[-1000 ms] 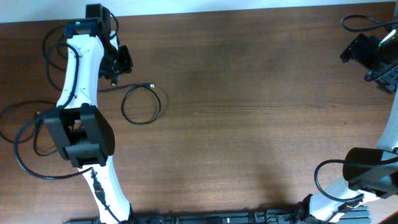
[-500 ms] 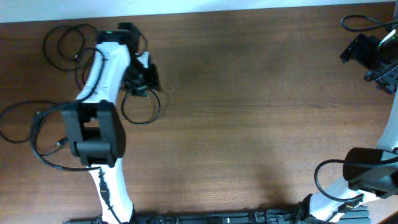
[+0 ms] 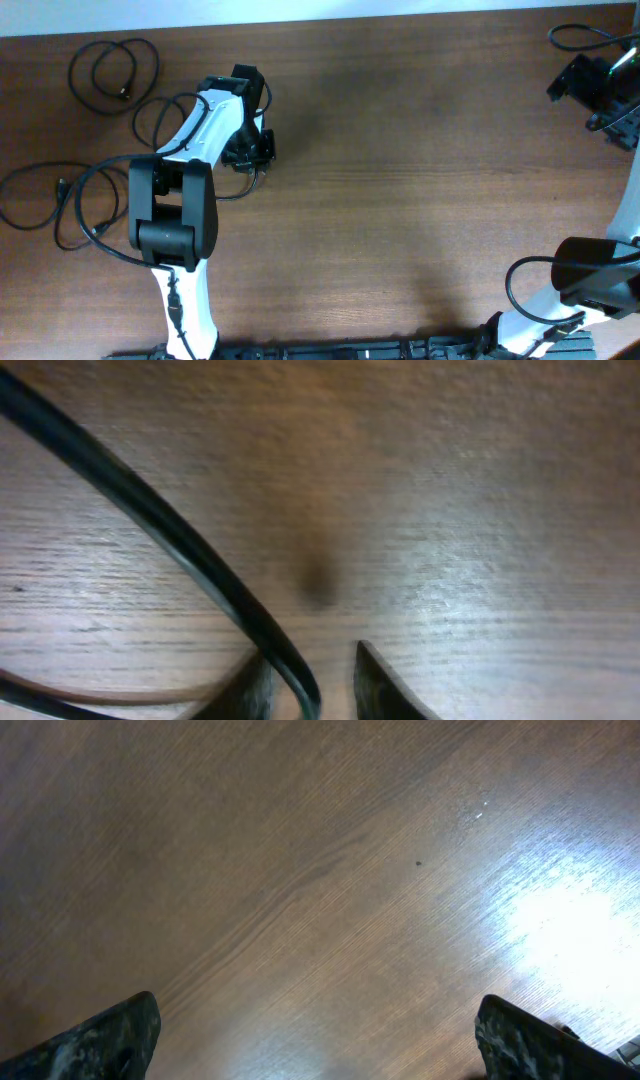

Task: Untangle cables

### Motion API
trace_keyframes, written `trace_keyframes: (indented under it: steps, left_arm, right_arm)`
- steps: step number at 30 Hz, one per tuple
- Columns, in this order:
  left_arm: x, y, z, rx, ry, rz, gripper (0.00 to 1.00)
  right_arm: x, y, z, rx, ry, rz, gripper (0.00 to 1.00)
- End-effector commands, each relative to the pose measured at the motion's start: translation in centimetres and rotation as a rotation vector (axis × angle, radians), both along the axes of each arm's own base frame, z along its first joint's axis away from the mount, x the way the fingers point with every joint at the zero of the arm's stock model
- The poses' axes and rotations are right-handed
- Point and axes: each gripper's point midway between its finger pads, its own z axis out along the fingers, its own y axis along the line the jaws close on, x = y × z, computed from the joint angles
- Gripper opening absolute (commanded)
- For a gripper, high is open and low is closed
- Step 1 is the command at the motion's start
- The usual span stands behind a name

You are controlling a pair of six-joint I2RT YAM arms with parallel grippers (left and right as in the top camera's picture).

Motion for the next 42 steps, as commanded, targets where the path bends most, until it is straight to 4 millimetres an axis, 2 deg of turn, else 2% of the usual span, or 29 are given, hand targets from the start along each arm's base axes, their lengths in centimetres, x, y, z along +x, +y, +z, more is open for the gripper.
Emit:
trace_keyframes:
  steps: [1,3,9,12,14,16,18,19,20,21,22,23,25,26,27,28,29,30,32,33,34,38,40,42]
  left_arm:
    - [1.0,1.0,-0.2,0.055,-0.045,0.040,0.08]
    - [1.6,1.5,-0.2,0.077,-0.070,0.079,0.03]
    - [2.2,4.9,-0.2,0.148,-0.090,0.375,0.00]
    - [2.8,5.3,-0.2,0.139,-0.110,0.413,0.01]
    - [3.1,5.2,-0.1,0.133,-0.123,0.338,0.09]
    - [3.5,5.2,0.8,0.130,-0.126,0.252,0.23]
    - [4.4,5.1,2.3,0.126,-0.151,0.228,0.28]
    - [5.4,5.0,3.4,0.118,-0.183,0.214,0.34]
    - [6.8,4.8,4.9,0.107,-0.236,0.199,0.45]
    - [8.6,4.7,6.8,0.094,-0.302,0.187,0.47]
    - [11.5,5.4,10.2,0.075,-0.423,0.207,0.53]
    - [12.8,6.0,11.9,0.066,-0.480,0.226,0.56]
    - [16.0,8.2,15.7,0.053,-0.635,0.280,0.62]
    - [17.2,9.3,16.8,0.049,-0.696,0.303,0.68]
    - [18.8,11.2,18.1,0.047,-0.780,0.338,0.69]
    - [19.9,13.5,18.7,0.056,-0.838,0.378,0.69]
    - [20.7,15.9,18.8,0.065,-0.875,0.416,0.74]
    - [21.4,18.8,17.9,0.085,-0.893,0.460,0.82]
    - [21.5,21.6,16.1,0.106,-0.876,0.500,0.82]
    - [21.4,23.2,14.4,0.119,-0.851,0.524,0.87]
    - [21.2,24.5,12.9,0.130,-0.825,0.544,0.88]
    - [19.8,29.5,9.1,0.199,-0.761,0.624,0.88]
    - [18.0,33.4,5.9,0.224,-0.697,0.687,0.93]
    - [17.4,34.5,4.9,0.231,-0.679,0.706,0.93]
  right_arm:
    - [0.1,0.1,0.0,0.003,-0.002,-0.003,0.99]
    - [0.1,0.1,0.0,0.003,-0.002,-0.003,0.98]
    - [0.1,0.1,0.0,0.003,-0.002,-0.003,0.98]
    - [0.1,0.1,0.0,0.003,-0.002,-0.003,0.98]
    - [0.1,0.1,0.0,0.003,-0.002,-0.003,0.99]
    - [0.1,0.1,0.0,0.003,-0.002,-0.003,0.98]
    - [0.1,0.1,0.0,0.003,-0.002,-0.003,0.98]
    - [0.1,0.1,0.0,0.002,-0.002,-0.003,0.99]
    - [0.1,0.1,0.0,0.003,-0.002,-0.003,0.98]
    - [0.1,0.1,0.0,0.002,-0.002,-0.003,0.98]
    - [0.1,0.1,0.0,0.003,-0.002,-0.003,0.99]
    - [0.1,0.1,0.0,0.003,-0.002,-0.003,0.98]
    - [0.1,0.1,0.0,0.003,-0.002,-0.003,0.98]
    - [0.1,0.1,0.0,0.003,-0.002,-0.003,0.98]
    - [0.1,0.1,0.0,0.003,-0.002,-0.003,0.98]
    - [0.1,0.1,0.0,0.003,-0.002,-0.003,0.98]
    - [0.1,0.1,0.0,0.002,-0.002,-0.003,0.98]
    - [0.1,0.1,0.0,0.003,-0.002,-0.003,0.99]
    - [0.1,0.1,0.0,0.003,-0.002,-0.003,0.98]
    - [0.1,0.1,0.0,0.003,-0.002,-0.003,0.98]
    - [0.1,0.1,0.0,0.002,-0.002,-0.003,0.98]
    - [0.1,0.1,0.0,0.003,-0.002,-0.003,0.98]
    - [0.1,0.1,0.0,0.003,-0.002,-0.003,0.98]
    - [0.1,0.1,0.0,0.003,-0.002,-0.003,0.98]
